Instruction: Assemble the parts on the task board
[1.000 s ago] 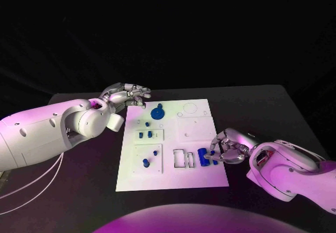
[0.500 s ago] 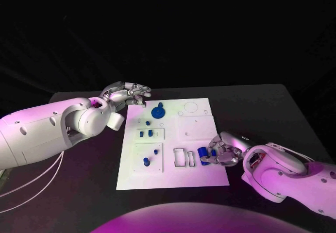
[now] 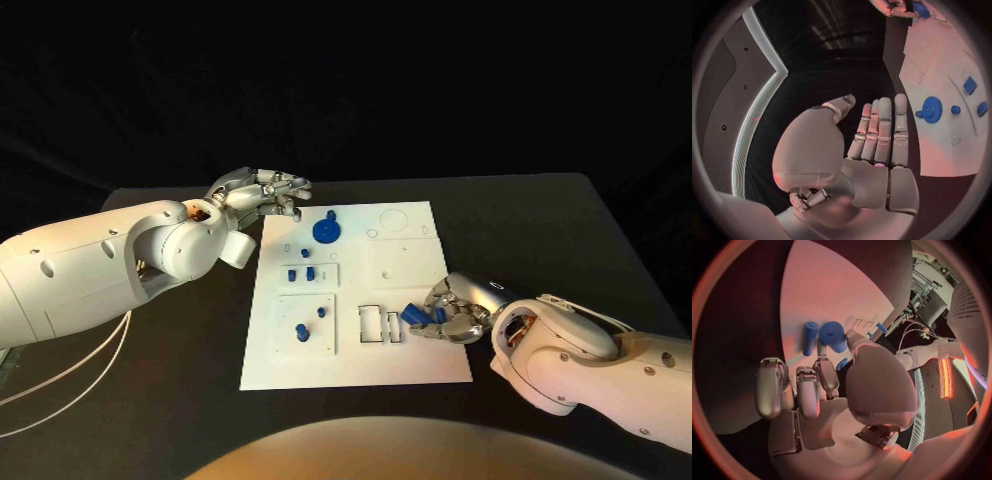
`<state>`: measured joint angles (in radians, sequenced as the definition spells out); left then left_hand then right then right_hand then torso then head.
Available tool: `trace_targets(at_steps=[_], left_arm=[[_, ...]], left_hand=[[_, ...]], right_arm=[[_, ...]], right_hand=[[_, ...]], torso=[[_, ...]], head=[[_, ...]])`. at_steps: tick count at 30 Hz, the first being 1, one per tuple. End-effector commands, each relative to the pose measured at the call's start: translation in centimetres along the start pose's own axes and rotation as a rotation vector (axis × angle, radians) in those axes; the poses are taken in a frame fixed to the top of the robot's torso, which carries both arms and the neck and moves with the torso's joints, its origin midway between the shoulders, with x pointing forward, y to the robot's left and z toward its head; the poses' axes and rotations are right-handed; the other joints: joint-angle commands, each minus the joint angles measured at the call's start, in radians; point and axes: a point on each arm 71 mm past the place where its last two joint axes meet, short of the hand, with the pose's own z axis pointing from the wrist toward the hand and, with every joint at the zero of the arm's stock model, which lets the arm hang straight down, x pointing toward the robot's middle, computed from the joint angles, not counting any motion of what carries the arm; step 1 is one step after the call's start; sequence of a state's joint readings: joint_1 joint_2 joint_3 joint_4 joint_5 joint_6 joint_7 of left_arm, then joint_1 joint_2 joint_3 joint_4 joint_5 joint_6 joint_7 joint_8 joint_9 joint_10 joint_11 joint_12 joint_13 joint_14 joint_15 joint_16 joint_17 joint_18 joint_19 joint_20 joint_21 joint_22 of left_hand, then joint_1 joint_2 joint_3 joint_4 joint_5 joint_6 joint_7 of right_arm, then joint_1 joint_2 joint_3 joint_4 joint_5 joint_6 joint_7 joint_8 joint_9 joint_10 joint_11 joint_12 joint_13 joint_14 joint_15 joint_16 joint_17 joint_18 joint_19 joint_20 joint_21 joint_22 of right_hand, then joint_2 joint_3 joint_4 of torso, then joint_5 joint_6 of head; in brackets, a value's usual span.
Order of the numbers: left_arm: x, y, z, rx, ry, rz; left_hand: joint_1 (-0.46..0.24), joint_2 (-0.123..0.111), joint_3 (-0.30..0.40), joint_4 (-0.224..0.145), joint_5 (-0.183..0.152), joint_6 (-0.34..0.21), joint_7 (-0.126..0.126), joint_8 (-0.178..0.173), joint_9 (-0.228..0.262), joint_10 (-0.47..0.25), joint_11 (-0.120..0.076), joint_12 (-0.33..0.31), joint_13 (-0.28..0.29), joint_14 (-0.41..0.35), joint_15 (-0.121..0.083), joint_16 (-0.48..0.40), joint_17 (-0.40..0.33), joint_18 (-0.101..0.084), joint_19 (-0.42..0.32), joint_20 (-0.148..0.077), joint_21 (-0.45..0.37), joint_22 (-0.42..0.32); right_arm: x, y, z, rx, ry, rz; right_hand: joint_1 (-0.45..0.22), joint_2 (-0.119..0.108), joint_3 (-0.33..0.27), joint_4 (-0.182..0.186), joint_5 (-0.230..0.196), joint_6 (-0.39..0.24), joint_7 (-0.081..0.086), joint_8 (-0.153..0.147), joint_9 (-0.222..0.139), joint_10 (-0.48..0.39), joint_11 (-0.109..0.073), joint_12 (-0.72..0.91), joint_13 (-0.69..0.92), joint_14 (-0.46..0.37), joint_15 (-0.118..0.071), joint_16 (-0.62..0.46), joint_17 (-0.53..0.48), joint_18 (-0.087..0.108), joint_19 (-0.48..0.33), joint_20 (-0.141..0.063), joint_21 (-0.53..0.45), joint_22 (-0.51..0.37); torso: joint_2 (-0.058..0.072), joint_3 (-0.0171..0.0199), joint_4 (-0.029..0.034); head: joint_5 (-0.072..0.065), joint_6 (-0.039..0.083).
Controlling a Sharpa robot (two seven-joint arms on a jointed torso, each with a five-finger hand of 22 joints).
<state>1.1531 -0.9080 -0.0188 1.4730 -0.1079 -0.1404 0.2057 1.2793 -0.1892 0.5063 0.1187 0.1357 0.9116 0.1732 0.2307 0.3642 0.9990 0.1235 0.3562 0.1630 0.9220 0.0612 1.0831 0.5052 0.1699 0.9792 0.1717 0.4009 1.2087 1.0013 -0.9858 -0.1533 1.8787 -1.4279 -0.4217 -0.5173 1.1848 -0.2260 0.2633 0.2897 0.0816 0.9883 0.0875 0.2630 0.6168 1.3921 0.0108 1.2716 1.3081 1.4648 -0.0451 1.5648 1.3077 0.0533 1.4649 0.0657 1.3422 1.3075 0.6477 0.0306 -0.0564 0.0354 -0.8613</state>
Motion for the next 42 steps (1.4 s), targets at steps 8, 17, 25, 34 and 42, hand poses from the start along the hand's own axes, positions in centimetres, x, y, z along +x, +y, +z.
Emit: trace_targets(at_steps=[8, 17, 25, 34, 42], left_arm=[[0.2, -0.1, 0.0, 0.006, 0.019, -0.009], [0.2, -0.1, 0.0, 0.004, 0.021, -0.009], [0.3, -0.1, 0.0, 0.003, 0.024, -0.01], [0.5, -0.1, 0.1, 0.002, 0.032, -0.012], [0.5, -0.1, 0.0, 0.0, 0.036, -0.013]], left_hand=[[-0.003, 0.005, -0.005, 0.002, 0.005, -0.005, -0.001, 0.006, 0.001, -0.005, 0.001, -0.005, 0.0, -0.004, 0.004, -0.004, 0.001, 0.009, 0.009, -0.001, -0.009, -0.001], [-0.003, 0.005, -0.005, 0.002, 0.005, -0.005, -0.001, 0.006, 0.001, -0.005, 0.001, -0.005, 0.0, -0.004, 0.004, -0.004, 0.001, 0.009, 0.009, -0.001, -0.009, -0.001], [-0.003, 0.005, -0.005, 0.002, 0.005, -0.005, -0.001, 0.006, 0.001, -0.005, 0.001, -0.005, 0.0, -0.004, 0.004, -0.004, 0.001, 0.009, 0.009, -0.001, -0.009, -0.001], [-0.003, 0.005, -0.007, 0.002, 0.006, -0.005, -0.001, 0.007, 0.001, -0.005, 0.001, -0.005, 0.0, -0.005, 0.004, -0.004, 0.001, 0.009, 0.01, -0.001, -0.01, -0.002], [-0.004, 0.006, -0.008, 0.004, 0.006, -0.006, 0.0, 0.007, 0.002, -0.006, 0.002, -0.005, 0.0, -0.005, 0.004, -0.004, 0.001, 0.009, 0.01, -0.001, -0.011, -0.002]], right_arm=[[0.0, 0.2, -0.2, 0.005, -0.052, 0.027], [-1.1, 1.6, -1.0, -0.051, -0.116, 0.074], [-1.0, 3.2, -1.1, -0.081, -0.087, 0.091], [0.3, 4.9, -0.1, -0.097, -0.002, 0.08], [1.5, 5.4, 0.7, -0.073, 0.064, 0.047]], right_hand=[[0.051, 0.03, 0.066, -0.007, 0.075, 0.063, -0.025, 0.023, 0.019, 0.055, -0.02, 0.08, 0.081, 0.106, -0.023, 0.006, 0.263, -0.018, 0.052, -0.022, 0.04, 0.218], [0.045, 0.036, 0.116, -0.004, 0.114, 0.084, -0.036, 0.027, 0.029, 0.085, -0.03, 0.127, 0.121, 0.106, -0.033, 0.006, 0.263, -0.023, 0.059, -0.032, 0.067, 0.224], [0.017, 0.032, 0.125, -0.001, 0.118, 0.086, -0.035, 0.025, 0.031, 0.089, -0.03, 0.133, 0.126, 0.106, -0.033, 0.006, 0.263, -0.024, 0.061, -0.034, 0.072, 0.225], [-0.103, 0.036, 0.128, 0.002, 0.096, 0.1, -0.035, 0.021, 0.037, 0.092, -0.029, 0.135, 0.131, 0.106, -0.032, 0.006, 0.263, -0.024, 0.06, -0.033, 0.072, 0.225], [-0.19, 0.049, 0.103, 0.003, 0.054, 0.116, -0.04, 0.023, 0.042, 0.1, -0.033, 0.146, 0.141, 0.106, -0.035, 0.006, 0.263, -0.024, 0.06, -0.034, 0.075, 0.225]], torso=[[0.0, -0.0003, -0.0001], [0.0, -0.0012, 0.0009], [0.0, -0.0015, 0.0018], [0.001, -0.0016, 0.003], [0.001, -0.0021, 0.0022]], head=[[0.005, 0.001], [0.004, 0.003], [0.007, -0.002], [0.01, -0.006], [0.015, -0.01]])
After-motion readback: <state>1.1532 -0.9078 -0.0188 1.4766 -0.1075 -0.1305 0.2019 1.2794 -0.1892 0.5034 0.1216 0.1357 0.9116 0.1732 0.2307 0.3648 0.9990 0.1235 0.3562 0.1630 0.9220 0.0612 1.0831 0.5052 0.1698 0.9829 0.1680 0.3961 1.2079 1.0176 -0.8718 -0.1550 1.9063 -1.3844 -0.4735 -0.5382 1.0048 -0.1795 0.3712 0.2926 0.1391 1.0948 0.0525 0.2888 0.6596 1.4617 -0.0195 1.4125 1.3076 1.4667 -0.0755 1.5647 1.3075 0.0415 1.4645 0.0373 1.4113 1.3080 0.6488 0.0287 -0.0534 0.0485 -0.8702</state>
